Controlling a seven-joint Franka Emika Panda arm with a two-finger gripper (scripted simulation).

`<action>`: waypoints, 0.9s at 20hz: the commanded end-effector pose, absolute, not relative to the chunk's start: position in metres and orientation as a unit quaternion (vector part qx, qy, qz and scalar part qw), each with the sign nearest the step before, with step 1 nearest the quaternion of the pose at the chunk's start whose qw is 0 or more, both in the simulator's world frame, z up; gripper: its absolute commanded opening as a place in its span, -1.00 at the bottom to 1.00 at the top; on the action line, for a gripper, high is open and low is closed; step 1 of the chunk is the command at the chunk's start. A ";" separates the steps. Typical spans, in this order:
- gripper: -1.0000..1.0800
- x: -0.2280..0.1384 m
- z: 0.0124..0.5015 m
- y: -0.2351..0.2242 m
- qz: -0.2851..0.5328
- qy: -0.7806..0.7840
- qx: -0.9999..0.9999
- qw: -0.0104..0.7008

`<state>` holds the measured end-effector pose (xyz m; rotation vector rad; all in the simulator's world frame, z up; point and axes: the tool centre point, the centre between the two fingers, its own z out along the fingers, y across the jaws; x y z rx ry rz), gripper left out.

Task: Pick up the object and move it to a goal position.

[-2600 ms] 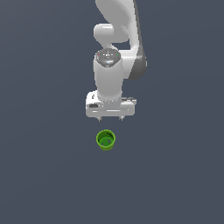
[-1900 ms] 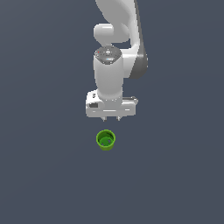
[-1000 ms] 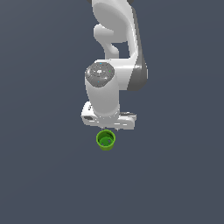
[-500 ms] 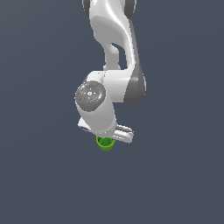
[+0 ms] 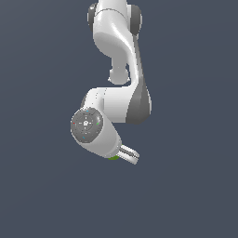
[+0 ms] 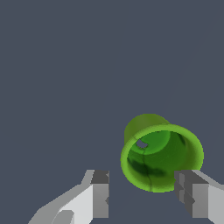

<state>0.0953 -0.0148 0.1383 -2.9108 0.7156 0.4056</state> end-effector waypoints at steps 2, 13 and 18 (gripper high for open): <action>0.23 0.099 0.132 -0.015 0.152 0.261 -0.951 0.061; 0.23 0.102 0.112 -0.015 0.207 0.329 -0.919 0.064; 0.23 0.100 0.106 -0.014 0.226 0.349 -0.907 0.063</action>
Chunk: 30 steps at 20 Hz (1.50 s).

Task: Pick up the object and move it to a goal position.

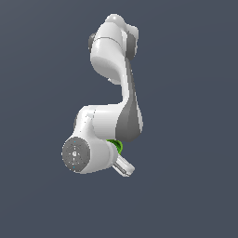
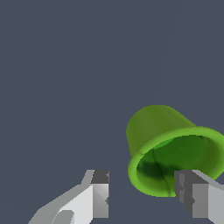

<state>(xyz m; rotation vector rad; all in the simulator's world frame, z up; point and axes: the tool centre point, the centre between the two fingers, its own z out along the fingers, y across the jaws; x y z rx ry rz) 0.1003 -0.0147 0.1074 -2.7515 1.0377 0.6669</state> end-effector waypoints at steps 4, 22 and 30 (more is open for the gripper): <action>0.23 0.098 0.102 -0.014 0.237 0.360 -0.900 0.062; 0.23 0.094 0.096 -0.013 0.244 0.368 -0.895 0.061; 0.23 0.087 0.084 -0.009 0.245 0.368 -0.895 0.061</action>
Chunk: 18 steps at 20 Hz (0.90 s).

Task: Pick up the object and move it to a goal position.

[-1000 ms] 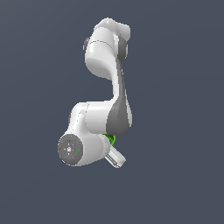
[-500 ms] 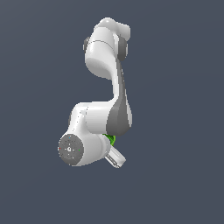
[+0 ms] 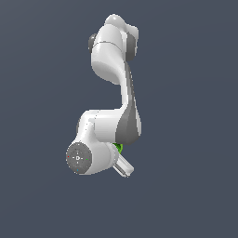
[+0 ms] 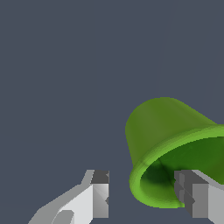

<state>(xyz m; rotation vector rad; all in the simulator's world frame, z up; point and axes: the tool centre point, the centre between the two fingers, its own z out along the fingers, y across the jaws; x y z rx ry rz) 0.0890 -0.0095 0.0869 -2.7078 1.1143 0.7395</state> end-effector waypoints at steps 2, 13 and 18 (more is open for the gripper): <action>0.23 0.086 0.080 -0.007 0.245 0.368 -0.895 0.061; -1.00 0.083 0.074 -0.005 0.245 0.369 -0.895 0.061; -1.00 0.083 0.074 -0.005 0.245 0.369 -0.895 0.061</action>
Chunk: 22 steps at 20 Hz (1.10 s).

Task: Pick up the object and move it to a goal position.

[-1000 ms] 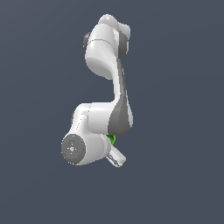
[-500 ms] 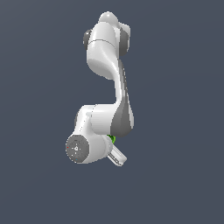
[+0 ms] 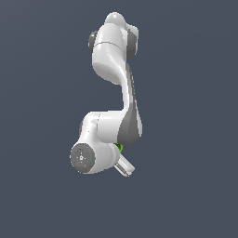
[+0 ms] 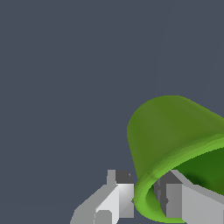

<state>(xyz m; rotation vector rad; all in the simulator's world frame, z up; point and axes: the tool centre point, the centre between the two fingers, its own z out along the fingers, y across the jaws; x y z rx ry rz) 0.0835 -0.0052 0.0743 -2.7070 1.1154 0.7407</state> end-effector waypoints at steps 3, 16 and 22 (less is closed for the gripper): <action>-1.00 0.083 0.074 -0.005 0.245 0.369 -0.895 0.061; -1.00 0.074 0.083 0.002 0.245 0.369 -0.895 0.061; -1.00 0.061 0.095 0.012 0.245 0.369 -0.895 0.061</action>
